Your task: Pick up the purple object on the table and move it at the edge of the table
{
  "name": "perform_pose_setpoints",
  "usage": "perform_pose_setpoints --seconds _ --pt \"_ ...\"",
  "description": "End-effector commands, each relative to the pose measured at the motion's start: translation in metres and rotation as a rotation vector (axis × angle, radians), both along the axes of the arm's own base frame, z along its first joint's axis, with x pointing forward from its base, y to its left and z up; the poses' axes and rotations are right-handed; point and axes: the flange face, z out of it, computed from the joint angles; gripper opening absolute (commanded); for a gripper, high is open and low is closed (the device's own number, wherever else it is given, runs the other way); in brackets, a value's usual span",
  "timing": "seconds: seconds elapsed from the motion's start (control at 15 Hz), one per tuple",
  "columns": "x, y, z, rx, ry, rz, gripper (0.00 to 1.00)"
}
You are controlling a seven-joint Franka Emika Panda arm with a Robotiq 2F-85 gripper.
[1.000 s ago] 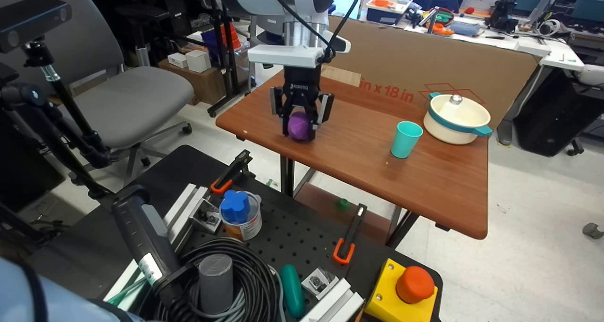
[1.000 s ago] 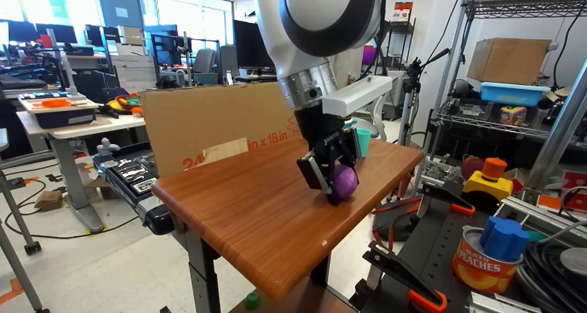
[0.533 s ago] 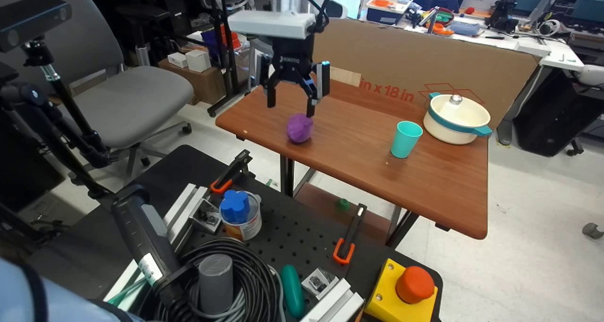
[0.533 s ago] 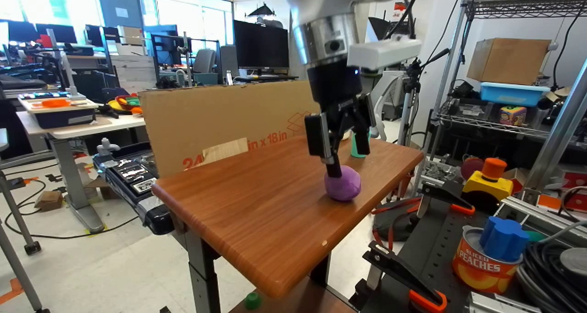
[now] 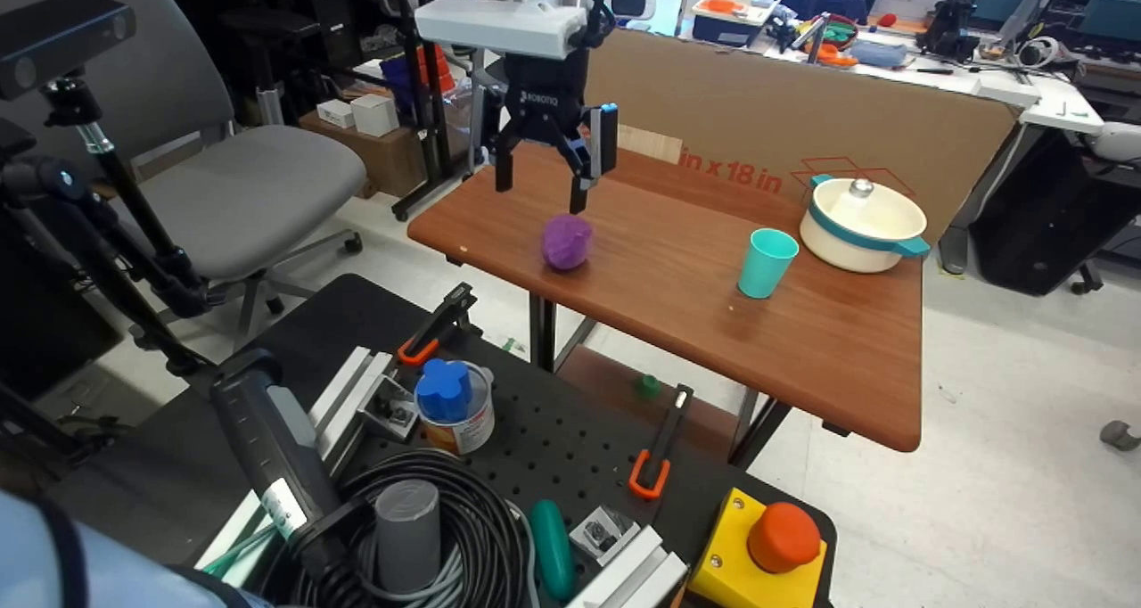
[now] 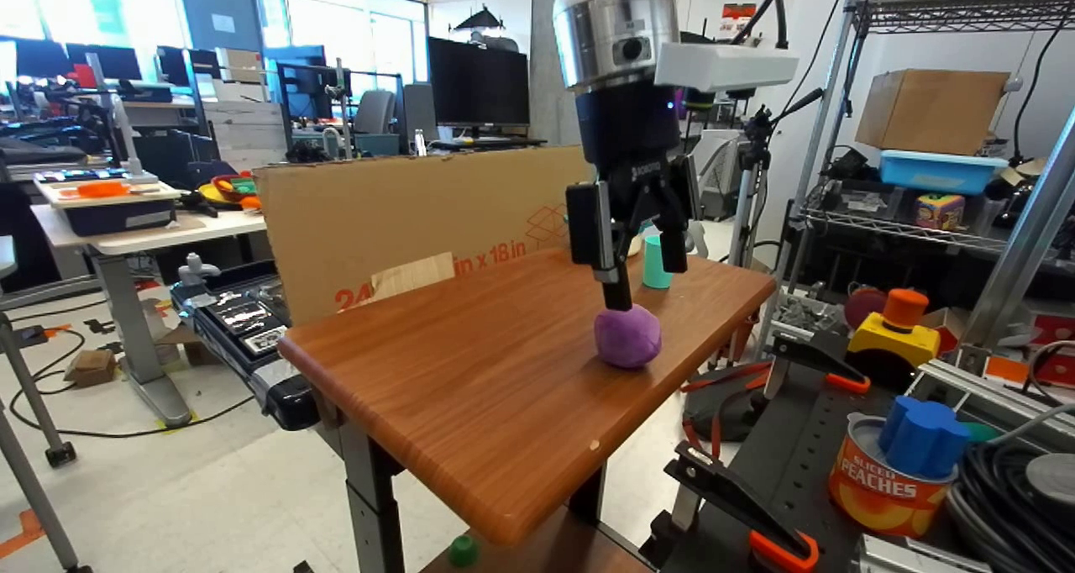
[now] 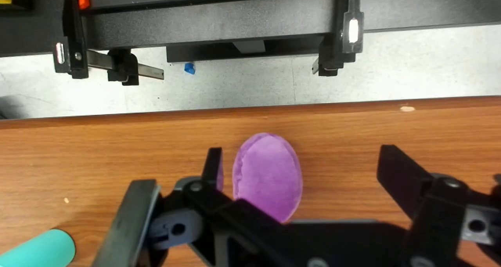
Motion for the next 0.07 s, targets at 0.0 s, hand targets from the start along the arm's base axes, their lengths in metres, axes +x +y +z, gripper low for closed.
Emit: perform_pose_setpoints --seconds 0.0 --pt "0.0006 0.0001 -0.0003 0.0 0.002 0.0 1.0"
